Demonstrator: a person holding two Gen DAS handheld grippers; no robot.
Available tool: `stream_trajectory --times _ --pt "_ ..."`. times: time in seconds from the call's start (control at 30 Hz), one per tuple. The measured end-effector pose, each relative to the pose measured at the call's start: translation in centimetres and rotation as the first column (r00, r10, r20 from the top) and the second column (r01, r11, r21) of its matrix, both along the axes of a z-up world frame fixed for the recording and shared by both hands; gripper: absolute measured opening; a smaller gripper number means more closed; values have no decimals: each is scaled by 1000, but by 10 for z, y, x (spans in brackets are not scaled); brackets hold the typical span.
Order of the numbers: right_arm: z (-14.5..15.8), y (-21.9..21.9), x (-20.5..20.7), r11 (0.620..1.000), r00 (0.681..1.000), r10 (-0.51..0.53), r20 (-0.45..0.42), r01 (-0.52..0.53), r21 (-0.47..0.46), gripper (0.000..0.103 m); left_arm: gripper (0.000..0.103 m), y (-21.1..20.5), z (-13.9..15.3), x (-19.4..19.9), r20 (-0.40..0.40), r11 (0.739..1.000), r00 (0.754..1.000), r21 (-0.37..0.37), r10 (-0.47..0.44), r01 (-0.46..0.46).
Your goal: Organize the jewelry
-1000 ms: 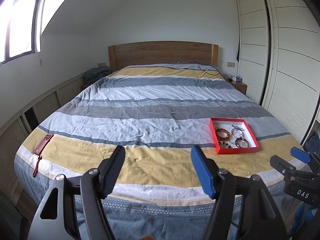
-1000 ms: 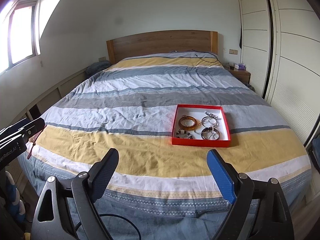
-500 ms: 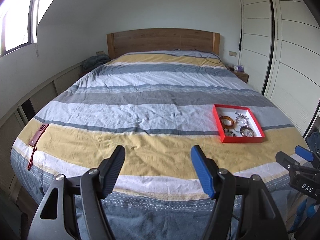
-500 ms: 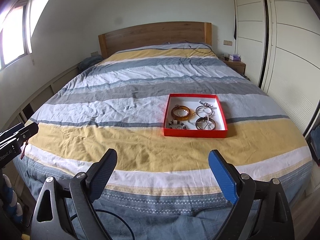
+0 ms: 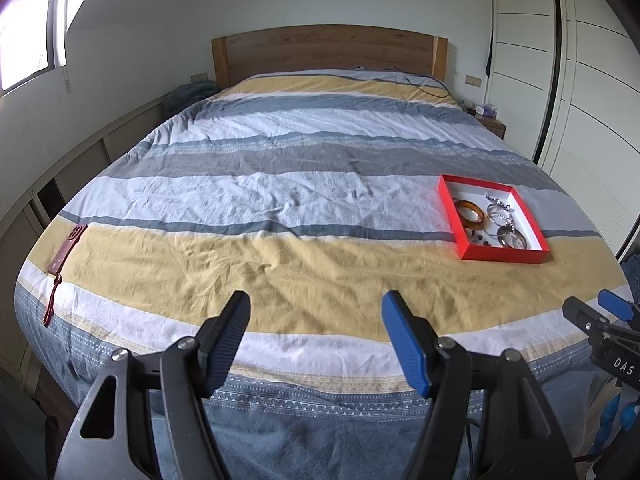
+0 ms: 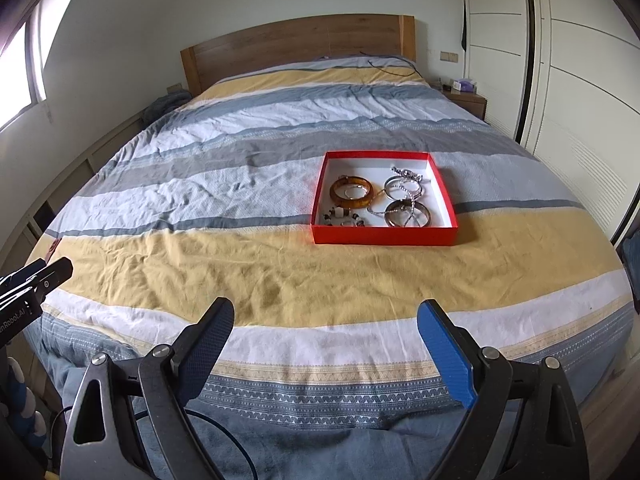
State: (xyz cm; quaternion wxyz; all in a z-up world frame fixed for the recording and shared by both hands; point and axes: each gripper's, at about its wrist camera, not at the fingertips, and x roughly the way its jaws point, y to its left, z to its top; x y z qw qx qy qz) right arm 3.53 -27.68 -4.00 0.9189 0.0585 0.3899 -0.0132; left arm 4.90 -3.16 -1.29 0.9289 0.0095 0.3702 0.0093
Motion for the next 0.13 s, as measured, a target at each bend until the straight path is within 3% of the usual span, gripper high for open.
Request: stream_trajectory --times 0.13 --pt "-8 0 7 1000 1000 -4 -19 4 2 92 67 2 -6 6 -10 1000 1000 -3 -3 2"
